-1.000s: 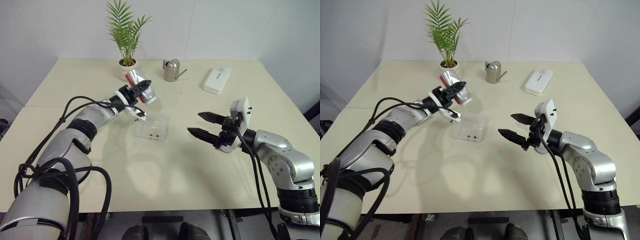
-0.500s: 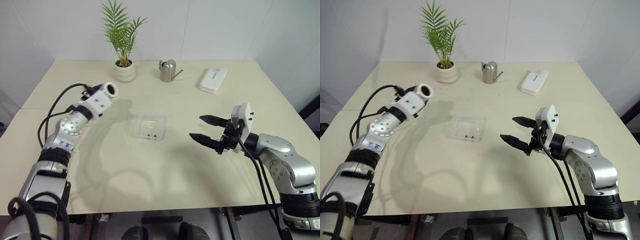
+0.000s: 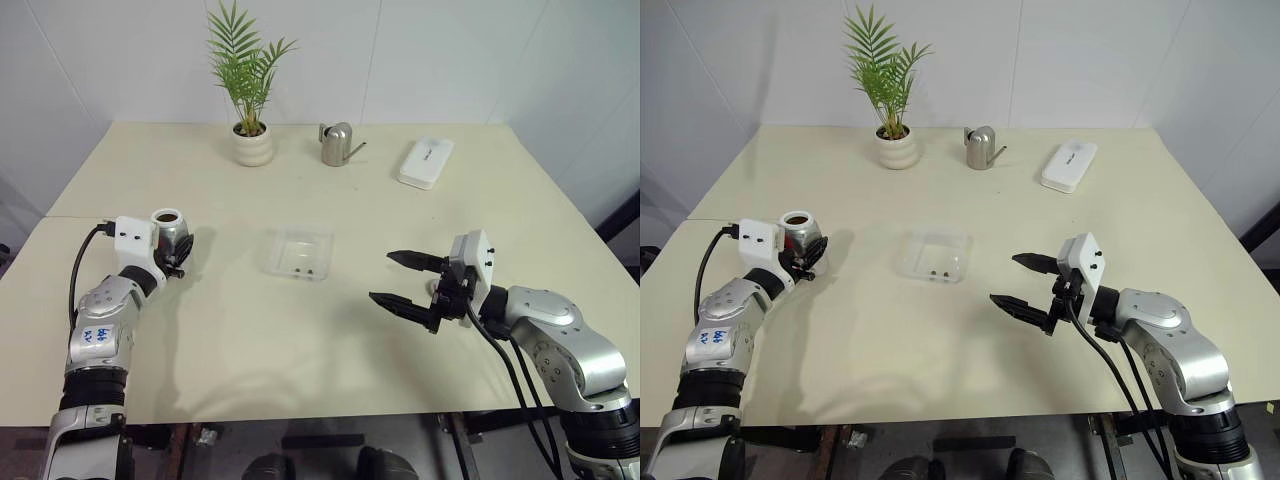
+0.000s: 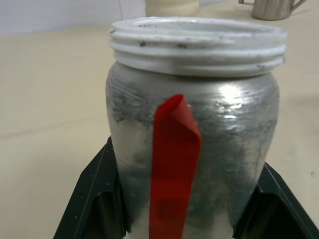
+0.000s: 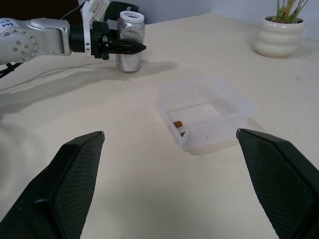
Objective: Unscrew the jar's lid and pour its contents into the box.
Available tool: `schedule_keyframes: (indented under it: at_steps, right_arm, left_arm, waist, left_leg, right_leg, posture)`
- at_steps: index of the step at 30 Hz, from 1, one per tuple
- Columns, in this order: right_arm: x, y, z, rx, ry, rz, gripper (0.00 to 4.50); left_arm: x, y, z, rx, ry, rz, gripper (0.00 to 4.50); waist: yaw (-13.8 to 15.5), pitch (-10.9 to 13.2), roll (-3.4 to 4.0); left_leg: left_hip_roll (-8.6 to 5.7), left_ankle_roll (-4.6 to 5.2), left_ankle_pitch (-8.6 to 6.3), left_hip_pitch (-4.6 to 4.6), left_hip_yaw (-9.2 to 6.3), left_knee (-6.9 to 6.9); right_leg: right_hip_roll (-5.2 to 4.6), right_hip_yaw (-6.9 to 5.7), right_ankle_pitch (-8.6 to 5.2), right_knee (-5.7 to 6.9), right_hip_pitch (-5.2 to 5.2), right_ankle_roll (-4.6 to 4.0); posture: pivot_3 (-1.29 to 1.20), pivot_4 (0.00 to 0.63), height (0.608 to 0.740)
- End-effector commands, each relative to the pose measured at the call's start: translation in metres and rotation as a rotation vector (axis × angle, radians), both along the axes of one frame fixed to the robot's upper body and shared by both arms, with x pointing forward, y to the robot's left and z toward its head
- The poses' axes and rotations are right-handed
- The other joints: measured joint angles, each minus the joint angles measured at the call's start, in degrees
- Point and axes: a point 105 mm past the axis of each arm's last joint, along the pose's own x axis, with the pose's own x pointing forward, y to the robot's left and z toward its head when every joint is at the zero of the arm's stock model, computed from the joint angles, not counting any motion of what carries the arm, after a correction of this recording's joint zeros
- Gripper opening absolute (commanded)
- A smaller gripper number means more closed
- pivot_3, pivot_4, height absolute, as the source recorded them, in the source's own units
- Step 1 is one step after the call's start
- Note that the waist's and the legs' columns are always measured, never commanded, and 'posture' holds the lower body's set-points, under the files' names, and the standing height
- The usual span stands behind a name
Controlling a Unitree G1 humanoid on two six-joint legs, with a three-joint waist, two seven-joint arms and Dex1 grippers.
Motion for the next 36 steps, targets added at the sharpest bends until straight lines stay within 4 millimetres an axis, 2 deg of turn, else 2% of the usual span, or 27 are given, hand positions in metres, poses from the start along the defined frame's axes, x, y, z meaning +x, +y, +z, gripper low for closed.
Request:
schedule_keyframes:
  at_steps: [1,6,8,11,16,21,23,25,31,36]
  right_arm:
    - [-0.005,0.003,0.009,-0.007,-0.045,0.016,4.49]
    - [-0.006,0.004,0.009,-0.006,-0.041,0.018,4.50]
    - [-0.006,0.005,0.008,-0.005,-0.039,0.020,4.50]
    - [-0.006,0.006,0.007,0.000,-0.035,0.022,4.50]
    - [-0.006,0.007,0.005,0.002,-0.032,0.033,4.50]
    - [-0.003,0.003,0.005,-0.016,-0.031,0.047,4.50]
    - [-0.002,-0.001,0.005,-0.033,-0.031,0.054,4.50]
    - [-0.002,-0.005,0.005,-0.053,-0.037,0.060,4.50]
    - [-0.002,-0.021,0.009,-0.102,-0.100,0.072,4.50]
    - [0.003,-0.039,0.012,-0.122,-0.077,0.015,4.50]
  left_arm:
    - [-0.005,0.004,0.011,-0.009,-0.049,0.000,2.32]
    - [-0.009,0.006,0.008,0.006,-0.044,0.001,3.93]
    - [-0.014,0.013,0.007,0.034,-0.036,0.018,4.46]
    - [-0.022,0.020,0.003,0.068,-0.013,0.021,4.46]
    - [-0.051,0.038,-0.002,0.186,0.036,-0.020,4.46]
    - [-0.081,0.040,-0.012,0.323,0.106,-0.139,4.46]
    - [-0.092,0.040,-0.009,0.402,0.103,-0.190,4.46]
    - [-0.097,0.034,-0.001,0.457,0.081,-0.246,4.46]
    - [-0.104,-0.012,0.013,0.504,0.021,-0.512,4.46]
    - [-0.104,-0.043,0.012,0.552,0.005,-0.707,4.46]
  waist:
    - [-0.04,0.00,0.00]
    - [-0.05,0.00,0.00]
    - [-0.05,0.00,0.00]
    - [-0.08,0.00,0.00]
    - [-0.28,-0.01,0.00]
    - [-0.10,-0.01,0.00]
    - [0.00,-0.01,0.00]
    - [0.00,-0.01,0.00]
    - [-0.10,-0.01,0.03]
    - [-0.11,-0.01,0.04]
  left_leg:
    - [0.00,0.00,0.00,0.01,0.00,0.00]
    - [0.00,-0.01,-0.01,0.01,0.02,-0.05]
    - [0.00,-0.01,-0.01,0.01,0.02,-0.06]
    - [0.01,-0.02,-0.01,0.01,0.02,-0.08]
    - [0.07,-0.06,-0.04,0.01,0.07,-0.10]
    - [0.12,-0.11,-0.09,0.02,0.07,-0.13]
    - [0.13,-0.16,-0.15,0.02,0.05,-0.14]
    - [0.13,-0.35,-0.30,-0.01,0.04,-0.14]
    - [0.16,-0.39,-0.34,0.01,0.09,-0.19]
    - [0.21,-0.14,-0.18,0.02,0.21,-0.19]
  right_leg:
    - [0.00,0.00,0.00,0.00,0.00,0.00]
    - [0.00,0.01,0.00,-0.03,-0.02,-0.01]
    - [0.00,0.00,0.00,-0.05,-0.03,-0.01]
    - [0.00,0.01,0.00,-0.05,-0.04,-0.01]
    - [0.01,0.03,0.00,-0.05,-0.09,-0.02]
    - [0.01,0.04,0.01,-0.09,-0.11,-0.05]
    - [-0.02,0.03,0.02,-0.14,-0.11,-0.08]
    - [-0.05,0.00,0.04,-0.18,-0.14,-0.11]
    - [-0.08,-0.04,0.09,-0.24,-0.12,-0.19]
    - [0.03,-0.03,0.09,-0.21,-0.13,-0.19]
  posture:
    - [0.00,0.150,0.740]
    - [0.00,0.150,0.740]
    - [0.00,0.150,0.740]
    - [0.00,0.150,0.740]
    - [0.00,0.150,0.740]
    - [0.00,0.150,0.740]
    - [0.00,0.150,0.740]
    - [0.00,0.150,0.740]
    - [0.00,0.150,0.740]
    - [0.00,0.150,0.740]
